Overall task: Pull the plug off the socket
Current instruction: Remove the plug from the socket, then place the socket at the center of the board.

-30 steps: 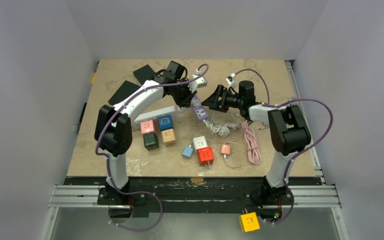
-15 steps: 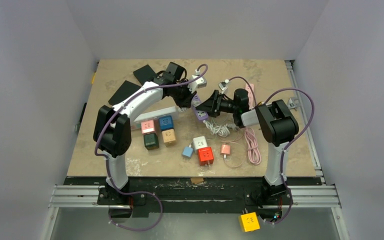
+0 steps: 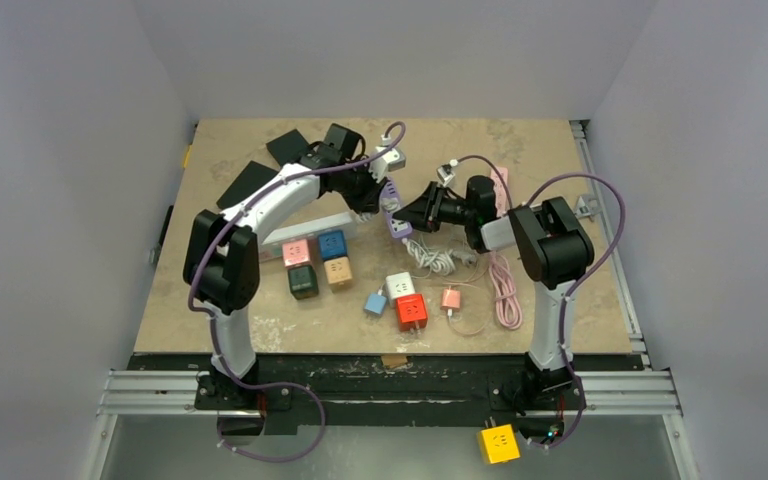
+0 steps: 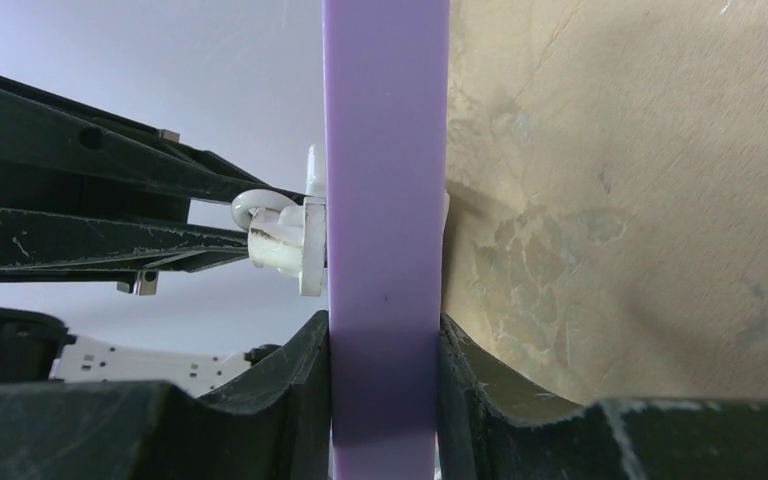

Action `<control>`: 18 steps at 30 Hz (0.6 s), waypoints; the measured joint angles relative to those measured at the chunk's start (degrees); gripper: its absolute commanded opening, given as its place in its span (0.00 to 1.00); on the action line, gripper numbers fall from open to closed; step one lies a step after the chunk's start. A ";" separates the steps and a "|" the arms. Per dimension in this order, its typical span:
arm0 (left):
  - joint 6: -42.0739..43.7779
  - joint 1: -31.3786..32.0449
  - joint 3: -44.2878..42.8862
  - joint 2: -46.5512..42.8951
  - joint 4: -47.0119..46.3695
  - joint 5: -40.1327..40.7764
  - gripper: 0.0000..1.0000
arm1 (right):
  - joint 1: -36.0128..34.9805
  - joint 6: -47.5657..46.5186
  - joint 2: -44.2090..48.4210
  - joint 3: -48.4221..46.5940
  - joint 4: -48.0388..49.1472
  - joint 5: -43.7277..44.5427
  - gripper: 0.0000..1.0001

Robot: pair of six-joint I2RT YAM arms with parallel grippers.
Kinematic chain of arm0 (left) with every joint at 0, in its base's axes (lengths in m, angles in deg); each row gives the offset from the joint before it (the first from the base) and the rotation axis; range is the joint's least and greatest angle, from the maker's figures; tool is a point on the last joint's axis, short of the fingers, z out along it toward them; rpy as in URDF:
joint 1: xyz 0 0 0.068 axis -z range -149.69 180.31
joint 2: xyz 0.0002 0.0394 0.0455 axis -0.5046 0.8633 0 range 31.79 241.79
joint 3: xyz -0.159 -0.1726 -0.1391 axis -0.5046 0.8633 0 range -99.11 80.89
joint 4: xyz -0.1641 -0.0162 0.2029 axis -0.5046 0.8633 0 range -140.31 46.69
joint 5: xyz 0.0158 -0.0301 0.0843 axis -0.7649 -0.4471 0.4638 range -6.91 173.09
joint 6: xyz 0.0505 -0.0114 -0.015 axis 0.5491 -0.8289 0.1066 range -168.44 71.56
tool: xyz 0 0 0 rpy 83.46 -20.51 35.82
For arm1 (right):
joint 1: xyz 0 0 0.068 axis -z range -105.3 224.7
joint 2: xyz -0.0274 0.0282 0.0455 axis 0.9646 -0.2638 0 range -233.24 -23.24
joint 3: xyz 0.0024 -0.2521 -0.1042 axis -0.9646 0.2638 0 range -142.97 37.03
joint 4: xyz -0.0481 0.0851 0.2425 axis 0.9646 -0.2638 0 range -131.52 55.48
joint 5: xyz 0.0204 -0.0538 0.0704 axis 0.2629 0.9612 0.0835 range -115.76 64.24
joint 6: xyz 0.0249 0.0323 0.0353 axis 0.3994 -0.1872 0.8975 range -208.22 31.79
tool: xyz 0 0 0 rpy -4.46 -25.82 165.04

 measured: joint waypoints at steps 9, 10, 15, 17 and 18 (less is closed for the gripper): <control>-6.03 -4.00 10.67 -5.29 -11.80 -5.05 0.00 | -1.49 -12.09 3.69 -5.99 -20.76 4.79 0.00; -6.99 -4.57 11.17 -6.03 -12.50 -6.14 0.00 | -1.64 -13.62 4.09 -6.38 -23.56 6.82 0.00; -10.49 -7.39 11.85 -10.58 -15.02 -12.48 0.00 | -0.33 -19.56 3.78 -6.97 -36.00 16.59 0.00; -10.93 -7.89 11.85 -11.61 -16.35 -13.99 0.00 | 0.20 -21.22 3.67 -7.08 -37.35 17.57 0.00; -10.93 -7.91 11.85 -11.91 -16.81 -14.53 0.00 | 0.31 -21.70 3.69 -7.39 -37.73 18.03 0.00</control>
